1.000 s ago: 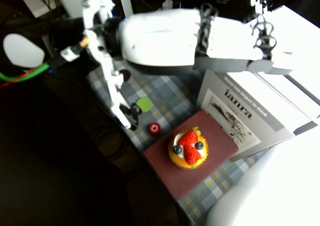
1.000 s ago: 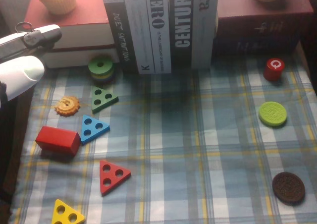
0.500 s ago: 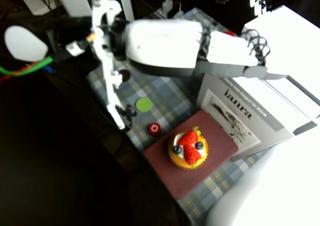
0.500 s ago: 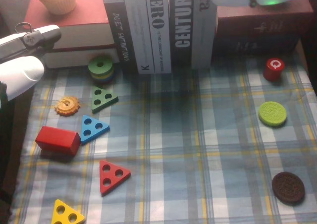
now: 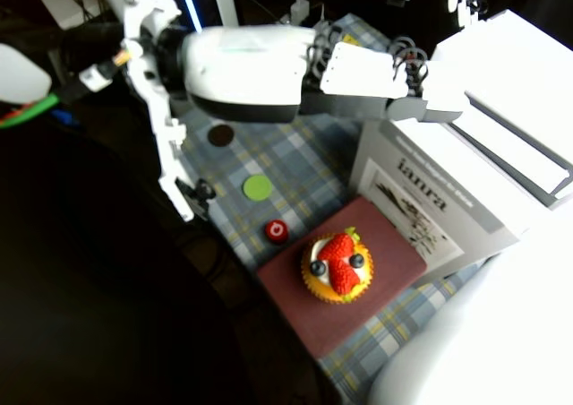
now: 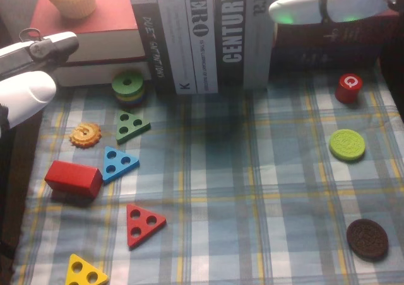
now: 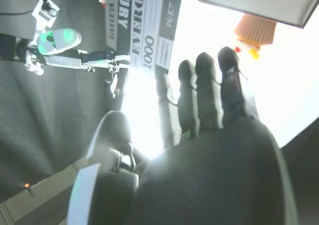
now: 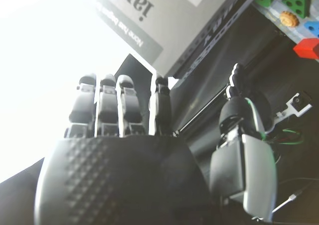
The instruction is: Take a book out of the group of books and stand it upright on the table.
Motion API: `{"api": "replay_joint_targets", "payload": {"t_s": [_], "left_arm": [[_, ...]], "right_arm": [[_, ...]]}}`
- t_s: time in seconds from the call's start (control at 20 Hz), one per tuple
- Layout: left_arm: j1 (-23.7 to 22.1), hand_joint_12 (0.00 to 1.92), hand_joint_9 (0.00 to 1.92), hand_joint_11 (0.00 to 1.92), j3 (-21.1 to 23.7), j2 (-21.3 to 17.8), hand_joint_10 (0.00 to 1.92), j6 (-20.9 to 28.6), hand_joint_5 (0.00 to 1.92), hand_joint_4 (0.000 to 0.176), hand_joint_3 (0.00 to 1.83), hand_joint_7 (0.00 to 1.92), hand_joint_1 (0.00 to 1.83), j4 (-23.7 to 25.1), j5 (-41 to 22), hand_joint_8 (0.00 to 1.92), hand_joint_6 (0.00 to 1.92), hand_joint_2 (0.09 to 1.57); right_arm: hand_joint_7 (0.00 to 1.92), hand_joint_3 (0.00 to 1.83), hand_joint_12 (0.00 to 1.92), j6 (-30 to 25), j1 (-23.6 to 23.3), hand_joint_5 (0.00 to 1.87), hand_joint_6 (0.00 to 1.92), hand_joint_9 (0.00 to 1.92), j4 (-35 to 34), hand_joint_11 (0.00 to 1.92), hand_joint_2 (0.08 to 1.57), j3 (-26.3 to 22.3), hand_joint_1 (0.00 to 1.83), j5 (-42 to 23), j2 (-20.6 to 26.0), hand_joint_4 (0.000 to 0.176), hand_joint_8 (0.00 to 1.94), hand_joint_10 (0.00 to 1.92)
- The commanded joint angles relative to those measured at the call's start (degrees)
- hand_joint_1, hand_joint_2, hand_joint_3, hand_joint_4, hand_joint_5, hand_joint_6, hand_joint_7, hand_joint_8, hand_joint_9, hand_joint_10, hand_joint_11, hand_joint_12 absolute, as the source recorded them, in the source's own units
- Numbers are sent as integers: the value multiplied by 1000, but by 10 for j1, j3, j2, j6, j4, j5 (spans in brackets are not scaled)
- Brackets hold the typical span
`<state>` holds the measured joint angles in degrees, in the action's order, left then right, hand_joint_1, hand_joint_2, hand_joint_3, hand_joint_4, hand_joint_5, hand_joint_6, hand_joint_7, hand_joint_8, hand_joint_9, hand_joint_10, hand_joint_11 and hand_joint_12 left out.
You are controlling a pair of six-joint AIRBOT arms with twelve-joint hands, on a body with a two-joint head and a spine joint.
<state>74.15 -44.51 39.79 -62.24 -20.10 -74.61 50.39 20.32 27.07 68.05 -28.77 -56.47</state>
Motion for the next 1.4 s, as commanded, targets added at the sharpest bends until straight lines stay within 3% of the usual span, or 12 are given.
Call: {"api": "replay_joint_targets", "payload": {"t_s": [0.0, 0.1, 0.15, 0.25, 0.35, 0.5, 0.65, 0.95, 1.1, 1.15, 1.3, 1.35], "left_arm": [[-3, 287, 241, 0, -2, 2, 2, 7, 395, 111, 0, 328, 159, 0, -75, 1, 3, 1393], [-3, 273, 238, 0, -2, 2, 0, 8, 402, 108, 0, 330, 154, 0, -75, 1, 2, 1392], [-3, 234, 232, 0, -2, 2, 1, 8, 395, 118, 0, 329, 165, 0, -75, 0, 2, 1387], [-3, 233, 228, 0, -1, 2, 0, 9, 384, 119, 2, 325, 155, -1, -75, 0, 1, 1394], [-2, 254, 227, 0, -1, 2, 0, 9, 385, 104, 2, 321, 174, -1, -77, 0, 1, 1405], [1, 286, 227, 0, -1, 2, 0, 11, 385, 112, 0, 322, 189, -2, -79, 0, 1, 1401], [3, 367, 240, 0, -1, 2, 0, 14, 393, 100, 0, 329, 176, -2, -80, 0, 1, 1411], [11, 350, 245, 0, 1, 2, 3, 20, 401, 105, 0, 337, 246, -4, -87, 3, 4, 1405], [17, 436, 262, 0, 2, 2, 2, 24, 416, 87, 0, 354, 179, -7, -89, 1, 3, 1405], [17, 440, 263, 0, 3, 2, 2, 24, 410, 99, 0, 353, 180, -8, -90, 0, 0, 1405], [18, 487, 267, 0, 3, 2, 1, 25, 411, 104, 0, 355, 195, -8, -92, 1, 0, 1401], [19, 481, 265, 0, 3, 2, 0, 25, 405, 116, 0, 352, 183, -8, -92, 0, 0, 1397]], "right_arm": [[0, 0, 0, 1, -6, 274, 0, 0, -7, 0, 1100, 1, 0, -47, -3, 176, 0, 0], [0, 2, 0, 1, -6, 271, 0, 0, -3, 0, 1111, 1, 0, -47, -5, 176, 0, 0], [0, 1, 0, 1, -6, 264, 0, 0, -1, 0, 1110, -1, 0, -47, -5, 176, 0, 0], [0, 2, 0, 1, -5, 280, 7, 0, 7, 0, 1113, -8, 0, -45, 5, 176, 0, 0], [0, 3, 0, 1, -5, 280, 6, 0, 22, 0, 1117, -15, 0, -41, 6, 176, 0, 0], [0, 0, 0, 1, 0, 290, 8, 0, 38, 0, 1096, -23, 0, -39, 7, 176, 0, 0], [0, 0, 0, 1, 9, 278, 1, 0, 42, 0, 1074, -31, 0, -39, 15, 176, 0, 0], [0, 6, 0, -8, 49, 288, 4, 0, 42, 0, 1108, -52, 0, -48, 37, 176, 0, 0], [0, 1, 0, -16, 64, 268, 3, 0, 42, 0, 1101, -69, 0, -73, 55, 176, 0, 0], [0, 4, 0, -21, 68, 294, 14, 0, 42, 0, 1108, -74, 0, -84, 62, 176, 0, 0], [0, 0, 0, -46, 82, 349, 8, 0, 53, 0, 1097, -92, 0, -117, 85, 176, 0, 0], [0, 4, 0, -61, 87, 335, 1, 0, 66, 0, 1106, -98, 0, -123, 94, 176, 0, 0]]}}
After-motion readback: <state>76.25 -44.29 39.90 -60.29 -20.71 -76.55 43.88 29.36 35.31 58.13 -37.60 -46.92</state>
